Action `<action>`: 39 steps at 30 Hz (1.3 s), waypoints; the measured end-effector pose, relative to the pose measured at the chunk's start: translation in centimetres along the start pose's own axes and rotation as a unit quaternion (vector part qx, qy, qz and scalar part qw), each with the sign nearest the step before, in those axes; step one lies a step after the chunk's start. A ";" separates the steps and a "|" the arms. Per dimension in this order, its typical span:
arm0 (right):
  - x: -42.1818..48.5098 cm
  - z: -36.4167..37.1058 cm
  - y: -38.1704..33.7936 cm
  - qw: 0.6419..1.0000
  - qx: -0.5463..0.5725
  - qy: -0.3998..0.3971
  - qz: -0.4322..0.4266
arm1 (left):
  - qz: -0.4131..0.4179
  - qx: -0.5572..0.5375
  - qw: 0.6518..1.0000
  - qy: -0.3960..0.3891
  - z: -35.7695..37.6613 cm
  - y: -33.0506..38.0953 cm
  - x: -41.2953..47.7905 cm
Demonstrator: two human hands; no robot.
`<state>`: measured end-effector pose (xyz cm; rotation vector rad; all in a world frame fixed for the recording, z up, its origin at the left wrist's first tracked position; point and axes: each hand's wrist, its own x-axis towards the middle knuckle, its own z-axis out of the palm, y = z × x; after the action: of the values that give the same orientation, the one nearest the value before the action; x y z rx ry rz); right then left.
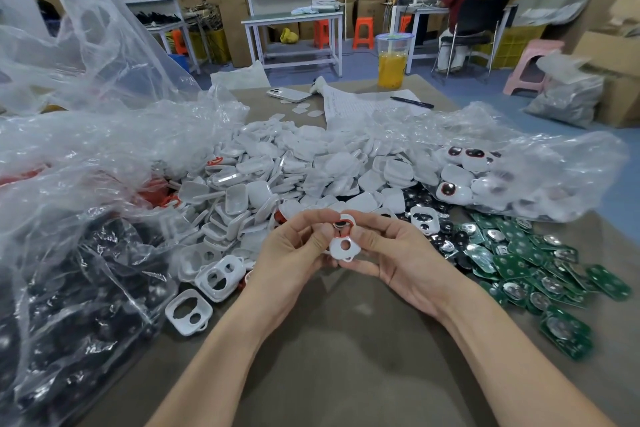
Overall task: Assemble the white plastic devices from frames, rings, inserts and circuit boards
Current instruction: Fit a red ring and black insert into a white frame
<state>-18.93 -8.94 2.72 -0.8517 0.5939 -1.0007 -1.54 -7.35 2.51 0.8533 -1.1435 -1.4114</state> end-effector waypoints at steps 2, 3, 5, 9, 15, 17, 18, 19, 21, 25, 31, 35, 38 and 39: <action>0.1 0.0 0.0 1.000 0.000 0.000 0.000 | 0.004 0.007 1.000 0.005 0.0 -0.1 0.0; 0.1 0.0 0.1 1.000 0.000 0.002 0.000 | 0.005 0.012 1.000 0.008 -0.1 -0.2 0.0; 0.2 0.0 0.1 1.000 -0.004 0.006 0.000 | 0.006 0.022 1.000 0.013 -0.1 -0.3 0.1; 0.3 0.0 0.3 1.000 -0.011 0.013 -0.003 | 0.006 0.039 0.999 0.026 -0.2 -0.5 0.2; 0.3 0.1 0.3 1.000 -0.019 0.020 -0.006 | 0.010 0.066 0.997 0.036 -0.2 -0.7 0.2; 0.3 0.1 0.4 1.000 -0.020 0.023 -0.008 | 0.014 0.077 0.996 0.041 -0.2 -0.6 0.2; 0.3 0.1 0.4 0.999 -0.020 0.024 -0.009 | 0.015 0.082 0.996 0.043 -0.3 -0.7 0.2; 0.3 0.1 0.4 0.999 -0.021 0.024 -0.010 | 0.018 0.087 0.995 0.045 -0.3 -0.7 0.2; 0.4 0.1 0.5 0.999 -0.019 0.023 -0.014 | 0.024 0.101 0.993 0.051 -0.3 -0.7 0.2; 0.5 0.1 0.5 0.999 -0.018 0.022 -0.021 | 0.034 0.120 0.990 0.063 -0.1 -0.6 0.1; 0.5 0.1 0.6 0.999 -0.027 0.025 -0.029 | 0.050 0.135 0.987 0.073 0.1 -0.3 0.0; 0.5 0.0 0.8 0.997 -0.052 0.042 -0.037 | 0.065 0.161 0.981 0.082 0.2 -0.4 0.0; 0.7 0.0 1.0 0.994 -0.077 0.059 -0.051 | 0.073 0.185 0.975 0.096 0.4 -0.6 0.1; 0.7 0.0 1.0 0.993 -0.082 0.063 -0.056 | 0.076 0.195 0.972 0.102 0.4 -0.7 0.1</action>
<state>-18.16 -9.28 1.84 -0.9805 0.7488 -1.1252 -2.14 -7.42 1.96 1.1321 -1.3159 -0.9608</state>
